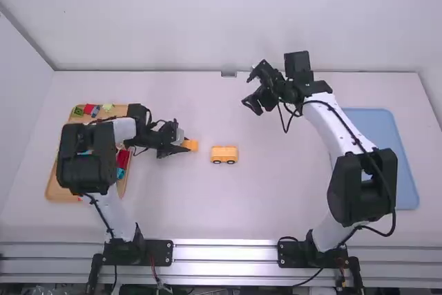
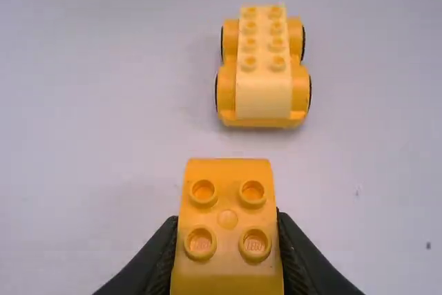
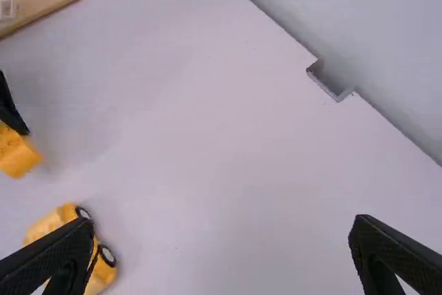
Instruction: Assemble lego blocks to make yellow taxi
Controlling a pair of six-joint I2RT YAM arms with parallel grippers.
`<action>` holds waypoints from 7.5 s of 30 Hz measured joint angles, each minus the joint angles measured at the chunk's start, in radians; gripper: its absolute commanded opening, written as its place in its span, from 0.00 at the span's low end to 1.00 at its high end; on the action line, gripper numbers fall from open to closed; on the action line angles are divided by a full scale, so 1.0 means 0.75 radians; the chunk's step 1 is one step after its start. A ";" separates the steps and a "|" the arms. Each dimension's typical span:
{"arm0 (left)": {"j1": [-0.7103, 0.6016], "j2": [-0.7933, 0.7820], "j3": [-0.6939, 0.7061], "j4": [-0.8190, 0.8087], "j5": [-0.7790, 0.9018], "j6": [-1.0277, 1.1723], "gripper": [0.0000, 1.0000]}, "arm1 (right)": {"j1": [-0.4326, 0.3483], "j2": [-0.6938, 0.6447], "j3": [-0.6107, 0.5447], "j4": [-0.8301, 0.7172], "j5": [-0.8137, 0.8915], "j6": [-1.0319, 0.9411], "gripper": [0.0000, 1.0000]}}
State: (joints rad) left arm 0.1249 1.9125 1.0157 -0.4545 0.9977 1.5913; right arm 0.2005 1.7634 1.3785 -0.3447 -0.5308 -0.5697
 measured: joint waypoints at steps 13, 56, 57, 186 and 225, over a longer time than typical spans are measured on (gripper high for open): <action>-0.065 -0.127 0.001 -0.047 0.062 -0.001 0.24 | -0.076 0.001 -0.681 0.761 -0.434 -0.117 0.99; -0.343 -0.127 -0.352 0.989 0.111 -0.858 0.15 | 0.138 0.607 -0.690 1.231 -0.762 -0.405 0.99; -0.349 -0.127 -0.352 0.983 0.111 -0.868 0.14 | 0.135 0.616 -0.690 1.244 -0.770 -0.398 0.99; -0.523 0.035 -0.358 1.207 -0.143 -0.975 0.22 | 0.112 0.641 -0.694 1.221 -0.820 -0.392 0.55; -0.052 -0.543 -0.315 0.916 -0.208 -1.179 0.99 | -0.177 0.240 -0.690 0.745 -0.401 -0.162 0.53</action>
State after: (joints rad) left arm 0.0860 1.5051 0.7792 0.2321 0.8421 0.7074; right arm 0.0677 1.9434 0.8608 0.2142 -0.8318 -0.6910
